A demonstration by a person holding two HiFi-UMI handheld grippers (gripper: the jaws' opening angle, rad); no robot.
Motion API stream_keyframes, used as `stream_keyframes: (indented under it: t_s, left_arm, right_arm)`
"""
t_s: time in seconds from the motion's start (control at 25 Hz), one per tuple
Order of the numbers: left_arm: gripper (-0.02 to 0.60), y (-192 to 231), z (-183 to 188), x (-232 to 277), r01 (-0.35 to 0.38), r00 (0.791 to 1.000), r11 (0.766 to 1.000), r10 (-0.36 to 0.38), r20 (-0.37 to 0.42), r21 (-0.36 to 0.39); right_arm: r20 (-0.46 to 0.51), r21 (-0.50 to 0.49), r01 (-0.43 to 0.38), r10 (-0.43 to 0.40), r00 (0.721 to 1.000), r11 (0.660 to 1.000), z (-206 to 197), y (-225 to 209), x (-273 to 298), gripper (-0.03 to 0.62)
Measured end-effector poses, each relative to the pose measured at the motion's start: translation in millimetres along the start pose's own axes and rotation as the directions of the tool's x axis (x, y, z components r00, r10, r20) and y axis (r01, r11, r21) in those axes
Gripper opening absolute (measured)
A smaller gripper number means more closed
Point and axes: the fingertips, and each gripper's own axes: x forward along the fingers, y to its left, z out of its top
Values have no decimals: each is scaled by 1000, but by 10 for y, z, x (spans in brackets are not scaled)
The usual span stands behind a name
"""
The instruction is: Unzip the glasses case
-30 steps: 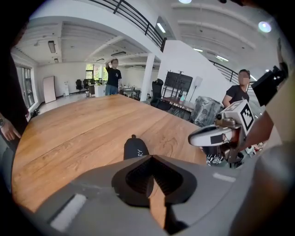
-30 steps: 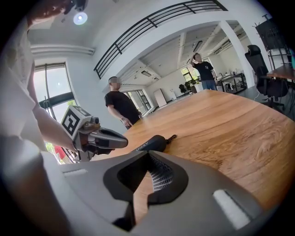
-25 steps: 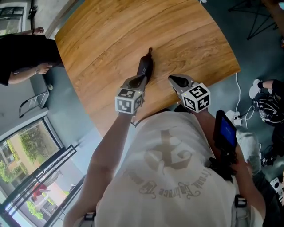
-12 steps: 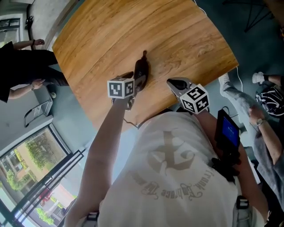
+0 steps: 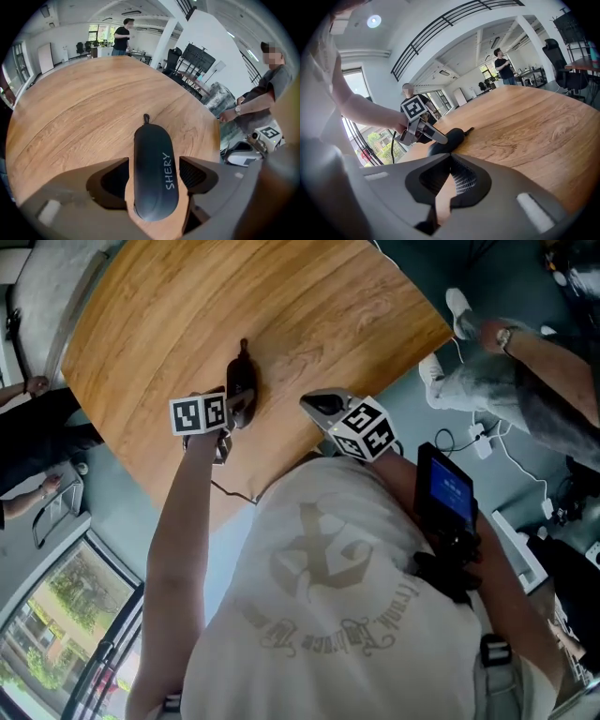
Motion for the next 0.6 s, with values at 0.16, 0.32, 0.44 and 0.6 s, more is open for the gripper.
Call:
stream_keyframes:
  t_s: [0.16, 0.32, 0.44, 0.6]
  left_arm:
    - [359, 11, -48, 128, 2, 1000, 1000, -3, -24, -22]
    - [360, -27, -116, 241, 59, 996, 993, -66, -58, -107]
    - [334, -71, -122, 260, 78, 993, 989, -88, -74, -127]
    - [330, -57, -118, 233, 61, 996, 991, -69, -65, -121]
  right_arm:
    - [-2, 0, 4, -4, 1000, 1000, -49, -40, -23, 9]
    - [-7, 0, 6, -6, 1000, 1000, -82, -54, -48, 9]
    - [-11, -1, 5, -5, 1000, 1000, -92, -47, -58, 9]
    - [-19, -4, -5, 5, 1000, 1000, -115, -13, -27, 9]
